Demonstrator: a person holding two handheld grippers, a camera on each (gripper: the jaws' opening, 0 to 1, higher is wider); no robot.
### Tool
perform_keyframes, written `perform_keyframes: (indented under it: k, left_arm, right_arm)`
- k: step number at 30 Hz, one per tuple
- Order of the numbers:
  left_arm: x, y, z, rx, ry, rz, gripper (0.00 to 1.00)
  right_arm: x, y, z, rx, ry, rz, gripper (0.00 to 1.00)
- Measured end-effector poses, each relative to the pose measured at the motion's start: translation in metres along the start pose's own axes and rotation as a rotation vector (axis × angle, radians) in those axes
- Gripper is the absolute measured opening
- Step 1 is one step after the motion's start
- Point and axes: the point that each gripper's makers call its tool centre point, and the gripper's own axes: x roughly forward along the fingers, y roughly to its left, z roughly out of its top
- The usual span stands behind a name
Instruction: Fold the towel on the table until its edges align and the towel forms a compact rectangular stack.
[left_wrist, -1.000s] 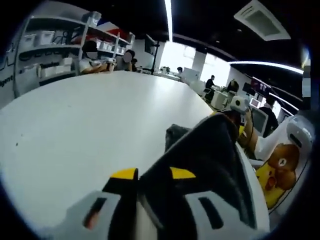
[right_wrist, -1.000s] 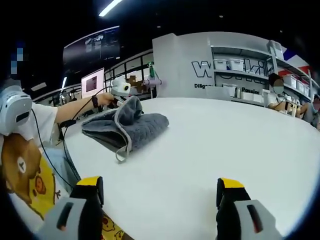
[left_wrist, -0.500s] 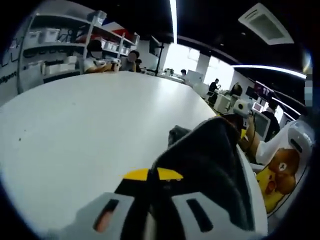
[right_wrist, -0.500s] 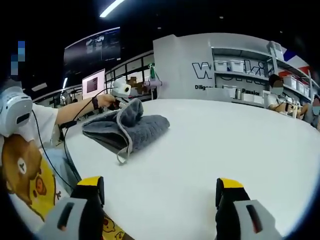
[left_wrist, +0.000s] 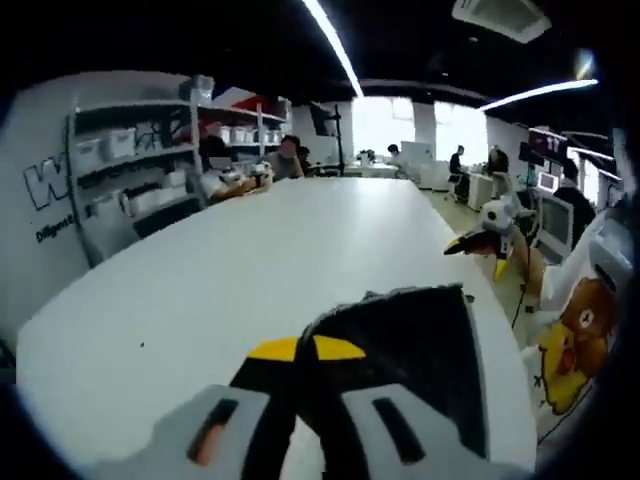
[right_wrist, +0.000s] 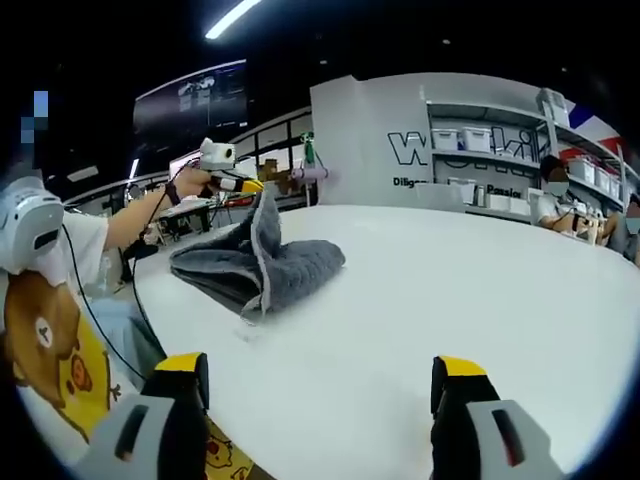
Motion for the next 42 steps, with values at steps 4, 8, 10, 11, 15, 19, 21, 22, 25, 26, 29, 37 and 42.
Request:
perform_keyframes:
  k: [4, 8, 10, 11, 15, 19, 21, 22, 25, 26, 29, 37, 42]
  left_arm:
    - [-0.022, 0.008, 0.027, 0.082, -0.014, 0.075, 0.05]
    - [-0.041, 0.014, 0.051, 0.199, 0.005, 0.157, 0.05]
    - [-0.047, 0.014, 0.059, 0.213, 0.006, 0.179, 0.05]
    - [-0.051, 0.014, 0.063, 0.235, 0.011, 0.193, 0.05]
    - [-0.065, 0.013, 0.077, 0.336, 0.057, 0.269, 0.05]
    - [-0.078, 0.015, 0.086, 0.433, 0.108, 0.361, 0.05]
    - [-0.080, 0.013, 0.085, 0.473, 0.139, 0.382, 0.05]
    - [-0.078, 0.010, 0.083, 0.483, 0.150, 0.381, 0.05]
    - [-0.072, -0.001, 0.075, 0.486, 0.157, 0.352, 0.05]
    - [-0.069, -0.004, 0.072, 0.491, 0.163, 0.344, 0.05]
    - [-0.064, -0.013, 0.060, 0.503, 0.187, 0.326, 0.05]
    - [-0.063, -0.034, 0.038, 0.459, 0.198, 0.282, 0.05]
    - [-0.068, -0.049, 0.027, 0.421, 0.191, 0.266, 0.05]
  right_arm:
    - [0.000, 0.002, 0.002, -0.007, -0.004, 0.007, 0.96]
    - [-0.001, 0.004, 0.005, -0.014, -0.011, 0.012, 0.96]
    - [-0.002, 0.005, 0.006, -0.018, -0.015, 0.012, 0.96]
    - [-0.003, 0.005, 0.007, -0.018, -0.018, 0.012, 0.96]
    - [-0.005, 0.004, 0.006, -0.020, -0.022, 0.008, 0.96]
    - [-0.007, 0.002, 0.006, -0.016, -0.027, 0.006, 0.96]
    - [-0.007, 0.003, 0.006, -0.017, -0.029, 0.009, 0.96]
    - [-0.007, 0.004, 0.006, -0.017, -0.029, 0.011, 0.96]
    - [-0.007, 0.005, 0.005, -0.019, -0.029, 0.015, 0.96]
    - [-0.007, 0.005, 0.005, -0.017, -0.030, 0.017, 0.96]
    - [-0.007, 0.006, 0.003, -0.014, -0.028, 0.018, 0.96]
    - [-0.010, 0.007, 0.001, -0.014, -0.029, 0.019, 0.96]
    - [-0.011, 0.005, -0.001, -0.012, -0.027, 0.016, 0.96]
